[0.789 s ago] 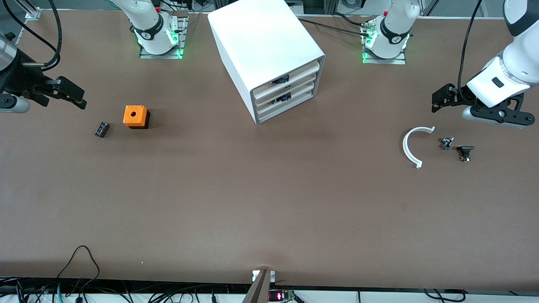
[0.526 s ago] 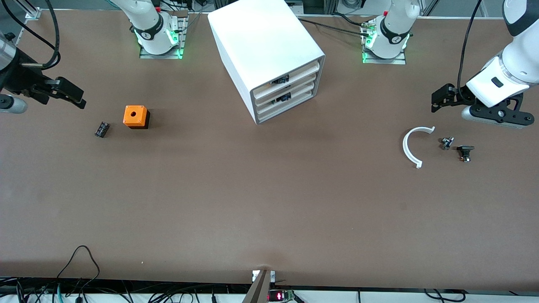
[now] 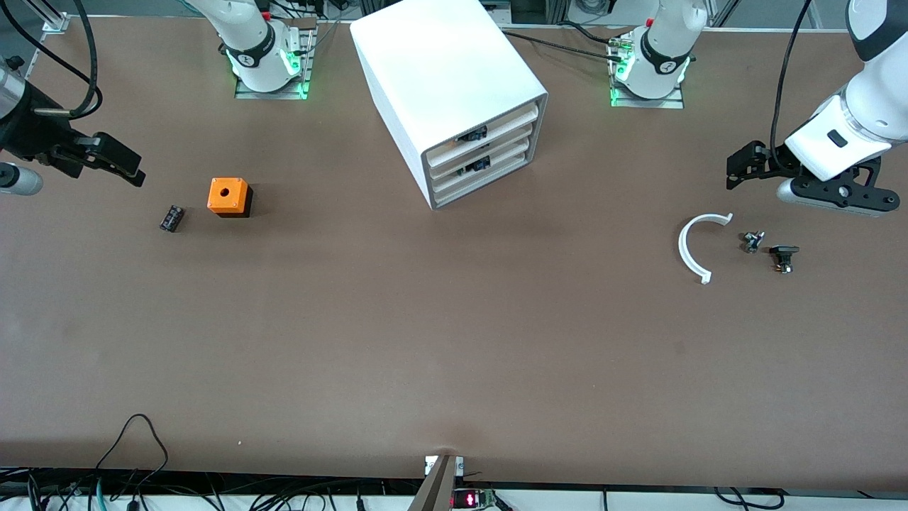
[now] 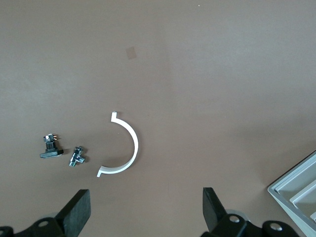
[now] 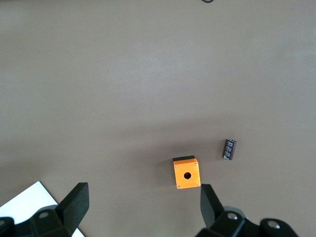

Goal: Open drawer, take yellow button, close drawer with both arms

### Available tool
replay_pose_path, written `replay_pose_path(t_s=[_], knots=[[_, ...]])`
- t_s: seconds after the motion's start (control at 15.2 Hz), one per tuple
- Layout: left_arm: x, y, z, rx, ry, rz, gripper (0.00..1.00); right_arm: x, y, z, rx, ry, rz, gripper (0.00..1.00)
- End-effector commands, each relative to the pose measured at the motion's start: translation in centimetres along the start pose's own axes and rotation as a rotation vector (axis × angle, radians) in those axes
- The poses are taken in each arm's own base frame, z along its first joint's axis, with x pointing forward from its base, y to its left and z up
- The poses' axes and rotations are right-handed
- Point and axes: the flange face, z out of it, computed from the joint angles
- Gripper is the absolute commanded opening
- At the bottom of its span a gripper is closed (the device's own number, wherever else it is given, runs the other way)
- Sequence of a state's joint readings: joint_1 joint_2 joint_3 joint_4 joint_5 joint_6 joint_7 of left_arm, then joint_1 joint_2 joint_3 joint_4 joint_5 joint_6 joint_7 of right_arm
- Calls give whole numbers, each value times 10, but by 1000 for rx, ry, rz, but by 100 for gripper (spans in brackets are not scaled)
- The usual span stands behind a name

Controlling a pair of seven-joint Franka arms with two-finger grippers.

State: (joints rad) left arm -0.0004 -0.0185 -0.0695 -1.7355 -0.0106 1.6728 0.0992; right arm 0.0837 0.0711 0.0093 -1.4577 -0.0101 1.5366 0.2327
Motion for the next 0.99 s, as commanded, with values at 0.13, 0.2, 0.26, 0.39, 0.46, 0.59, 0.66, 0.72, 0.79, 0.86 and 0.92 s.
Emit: replay_pose_path(t_s=[0.13, 0.2, 0.26, 0.39, 0.46, 0.59, 0.66, 0.72, 0.79, 0.86, 0.92], knots=[[-1, 1, -8, -3, -2, 10, 100, 1, -3, -4, -12, -8, 19, 100], [-1, 1, -6, -6, -9, 10, 100, 2, -4, -2, -12, -11, 20, 100], [-3, 2, -4, -14, -26, 14, 100, 2, -4, -1, -12, -11, 16, 100], [-7, 4, 7, -48, -103, 18, 100, 0, -5, -2, -13, -13, 7, 100], [-14, 5, 11, -110, -154, 8, 100, 0, -7, -2, -10, -13, 3, 100], [-29, 17, 17, -229, -271, 18, 100, 0, -8, 0, -7, -17, -14, 100], [-33, 26, 19, -273, -306, 30, 100, 0, -8, 2, -8, -22, -15, 100], [-36, 34, 23, -320, -329, 38, 100, 0, -8, 6, -10, -31, -17, 100], [-34, 37, 30, -364, -352, 38, 100, 1, -7, 11, -12, -40, -19, 100], [-31, 44, 43, -459, -401, 51, 100, 1, -8, 18, -14, -55, -32, 100], [-29, 52, 52, -558, -435, 83, 100, 2, -7, 26, -18, -71, -40, 100]])
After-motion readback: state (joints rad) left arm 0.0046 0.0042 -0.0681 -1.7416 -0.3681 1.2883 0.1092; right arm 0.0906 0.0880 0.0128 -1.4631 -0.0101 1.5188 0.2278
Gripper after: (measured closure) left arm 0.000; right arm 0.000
